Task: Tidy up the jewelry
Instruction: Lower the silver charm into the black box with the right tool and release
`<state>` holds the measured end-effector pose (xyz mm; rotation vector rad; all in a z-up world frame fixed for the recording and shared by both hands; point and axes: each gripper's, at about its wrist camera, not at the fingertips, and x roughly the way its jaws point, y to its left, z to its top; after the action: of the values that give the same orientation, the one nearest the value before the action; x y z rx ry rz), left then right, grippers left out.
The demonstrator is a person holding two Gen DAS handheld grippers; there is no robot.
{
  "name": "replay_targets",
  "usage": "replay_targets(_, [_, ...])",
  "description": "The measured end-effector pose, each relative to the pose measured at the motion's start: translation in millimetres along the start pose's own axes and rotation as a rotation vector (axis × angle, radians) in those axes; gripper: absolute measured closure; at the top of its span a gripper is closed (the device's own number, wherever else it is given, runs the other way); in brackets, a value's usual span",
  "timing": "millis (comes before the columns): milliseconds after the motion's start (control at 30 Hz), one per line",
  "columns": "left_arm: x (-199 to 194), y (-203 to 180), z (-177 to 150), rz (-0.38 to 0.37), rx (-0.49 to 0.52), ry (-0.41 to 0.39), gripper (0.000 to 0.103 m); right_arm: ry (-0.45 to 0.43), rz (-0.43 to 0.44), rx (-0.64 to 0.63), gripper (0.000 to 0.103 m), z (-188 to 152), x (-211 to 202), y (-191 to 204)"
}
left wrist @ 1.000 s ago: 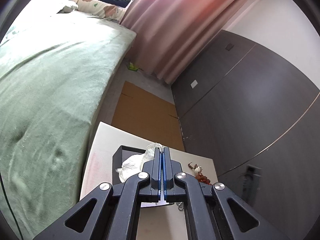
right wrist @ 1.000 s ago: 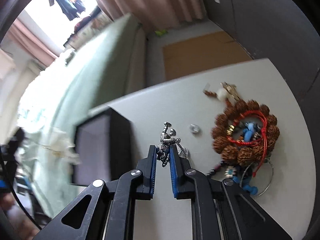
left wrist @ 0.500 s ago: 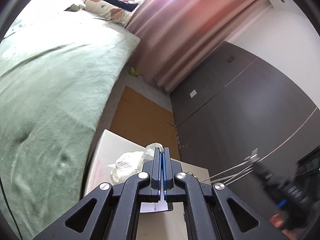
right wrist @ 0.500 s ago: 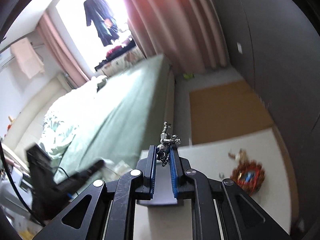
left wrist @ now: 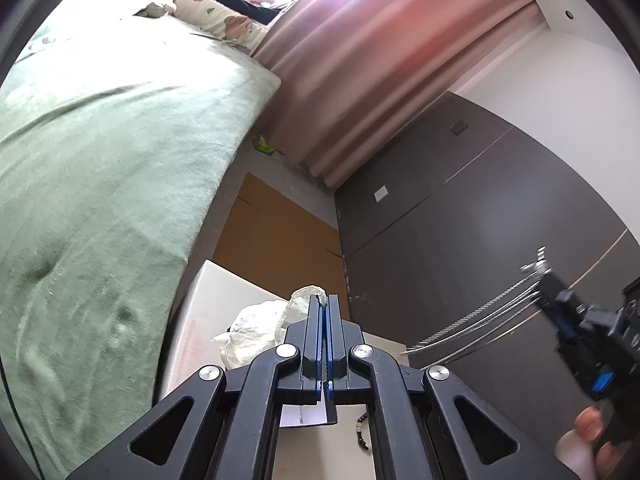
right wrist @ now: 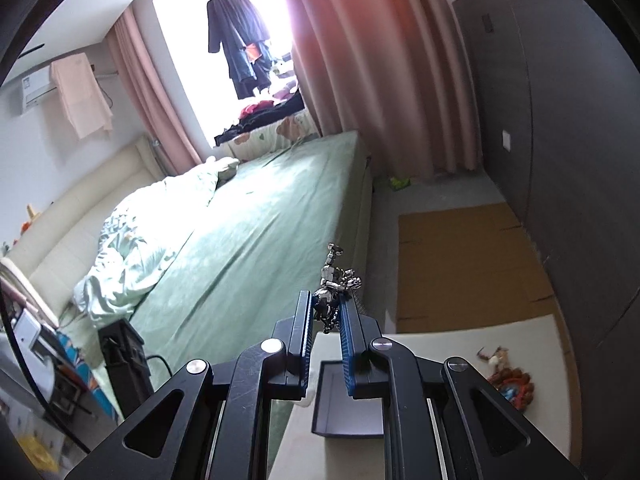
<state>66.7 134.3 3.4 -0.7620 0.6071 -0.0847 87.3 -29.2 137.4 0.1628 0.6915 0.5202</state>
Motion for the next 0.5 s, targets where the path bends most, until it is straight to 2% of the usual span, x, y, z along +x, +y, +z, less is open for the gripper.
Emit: replay_targets(500, [18.8, 5.5, -1.3, 0.060, -0.001, 0.024, 0.103, 0.128, 0.109, 0.122, 0.089, -55.1, 93.4, -43.9])
